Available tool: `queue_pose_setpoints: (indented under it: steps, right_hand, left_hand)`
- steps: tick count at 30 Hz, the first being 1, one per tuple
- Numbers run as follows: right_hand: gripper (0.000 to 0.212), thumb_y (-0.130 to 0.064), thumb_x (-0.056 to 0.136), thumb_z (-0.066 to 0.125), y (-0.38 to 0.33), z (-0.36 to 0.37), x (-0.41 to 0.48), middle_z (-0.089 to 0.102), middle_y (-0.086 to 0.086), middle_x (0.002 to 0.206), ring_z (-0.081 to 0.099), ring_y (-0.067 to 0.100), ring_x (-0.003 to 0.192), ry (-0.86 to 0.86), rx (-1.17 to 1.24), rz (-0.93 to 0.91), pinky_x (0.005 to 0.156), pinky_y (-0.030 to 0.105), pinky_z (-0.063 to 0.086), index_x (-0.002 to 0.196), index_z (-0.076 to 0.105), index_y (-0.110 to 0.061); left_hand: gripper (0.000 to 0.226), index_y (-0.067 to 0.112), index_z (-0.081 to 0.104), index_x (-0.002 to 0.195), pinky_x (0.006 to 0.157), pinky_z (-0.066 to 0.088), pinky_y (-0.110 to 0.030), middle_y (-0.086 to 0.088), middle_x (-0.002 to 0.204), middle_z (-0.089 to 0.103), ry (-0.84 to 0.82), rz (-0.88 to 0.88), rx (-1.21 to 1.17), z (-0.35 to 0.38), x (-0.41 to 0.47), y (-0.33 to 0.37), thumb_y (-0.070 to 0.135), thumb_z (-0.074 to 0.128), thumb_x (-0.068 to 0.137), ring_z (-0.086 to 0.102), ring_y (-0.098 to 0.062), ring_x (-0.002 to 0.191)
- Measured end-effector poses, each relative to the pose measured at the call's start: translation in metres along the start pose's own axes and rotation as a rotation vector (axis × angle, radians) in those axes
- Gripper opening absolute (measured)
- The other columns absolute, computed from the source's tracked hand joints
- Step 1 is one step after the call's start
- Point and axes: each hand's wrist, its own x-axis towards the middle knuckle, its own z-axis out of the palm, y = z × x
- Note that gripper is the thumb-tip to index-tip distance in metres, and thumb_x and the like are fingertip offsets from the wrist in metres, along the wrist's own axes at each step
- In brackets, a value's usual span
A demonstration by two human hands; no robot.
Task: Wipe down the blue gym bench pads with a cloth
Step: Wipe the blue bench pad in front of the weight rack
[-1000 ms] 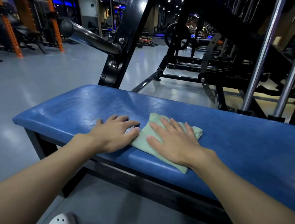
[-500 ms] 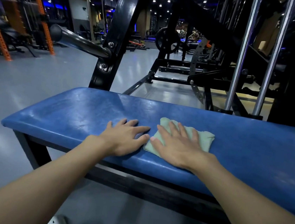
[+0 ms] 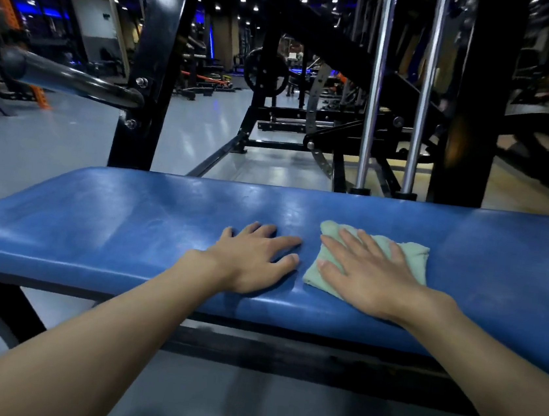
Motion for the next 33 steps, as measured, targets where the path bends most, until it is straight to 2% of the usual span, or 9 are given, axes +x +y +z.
queue_pose_setpoints:
  steps: [13, 16, 20, 26, 28, 33]
  right_hand:
    - [0.056, -0.054, 0.099, 0.015, 0.154, -0.007, -0.068, -0.004, -0.015, 0.165, -0.007, 0.010, 0.151, 0.122, -0.008, 0.247, 0.119, 0.051, -0.005, 0.154, 0.005, -0.047]
    - [0.055, -0.052, 0.100, 0.016, 0.188, -0.009, -0.088, -0.001, -0.016, 0.165, -0.005, 0.009, 0.151, 0.165, -0.016, 0.319, 0.120, 0.049, -0.004, 0.153, 0.006, -0.048]
    - [0.054, -0.050, 0.099, 0.018, 0.238, -0.011, -0.116, 0.004, -0.017, 0.164, 0.001, 0.009, 0.151, 0.221, -0.033, 0.434, 0.120, 0.047, 0.000, 0.153, 0.010, -0.048]
    - [0.051, -0.047, 0.098, 0.024, 0.303, -0.005, -0.157, 0.019, -0.016, 0.162, 0.011, 0.009, 0.149, 0.399, -0.011, 0.620, 0.118, 0.043, 0.002, 0.149, 0.025, -0.048]
    - [0.060, -0.053, 0.090, 0.017, 0.317, -0.002, -0.166, 0.024, -0.014, 0.161, 0.016, 0.011, 0.148, 0.465, 0.012, 0.662, 0.117, 0.042, 0.007, 0.148, 0.031, -0.047]
    - [0.066, -0.043, 0.082, 0.023, 0.327, 0.018, -0.174, 0.054, 0.001, 0.143, 0.047, 0.027, 0.128, 0.773, -0.059, 0.741, 0.106, 0.045, 0.028, 0.136, 0.057, -0.026]
  left_hand:
    - [0.056, 0.041, 0.024, 0.154, 0.118, 0.015, -0.052, 0.006, 0.163, 0.021, -0.071, 0.286, 0.033, 0.015, 0.062, 0.151, 0.060, 0.024, 0.100, 0.014, -0.015, 0.150]
    - [0.056, 0.039, 0.025, 0.154, 0.118, 0.015, -0.048, 0.006, 0.161, 0.023, -0.063, 0.370, 0.045, 0.018, 0.072, 0.192, 0.058, 0.025, 0.101, 0.015, -0.014, 0.149]
    - [0.056, 0.037, 0.024, 0.154, 0.119, 0.014, -0.049, 0.005, 0.163, 0.020, -0.050, 0.480, 0.039, 0.025, 0.086, 0.244, 0.058, 0.024, 0.101, 0.013, -0.015, 0.150]
    - [0.062, 0.055, 0.010, 0.149, 0.113, 0.015, -0.062, 0.005, 0.163, 0.015, -0.092, 0.523, 0.155, 0.044, 0.094, 0.290, 0.075, 0.017, 0.091, 0.010, -0.024, 0.150]
    - [0.063, 0.058, 0.006, 0.148, 0.114, 0.013, -0.062, 0.005, 0.164, 0.013, -0.095, 0.511, 0.170, 0.046, 0.095, 0.290, 0.078, 0.015, 0.088, 0.008, -0.024, 0.151]
    - [0.065, 0.060, 0.003, 0.148, 0.116, 0.011, -0.060, 0.007, 0.165, 0.009, -0.099, 0.496, 0.163, 0.047, 0.094, 0.289, 0.080, 0.014, 0.086, 0.005, -0.024, 0.152]
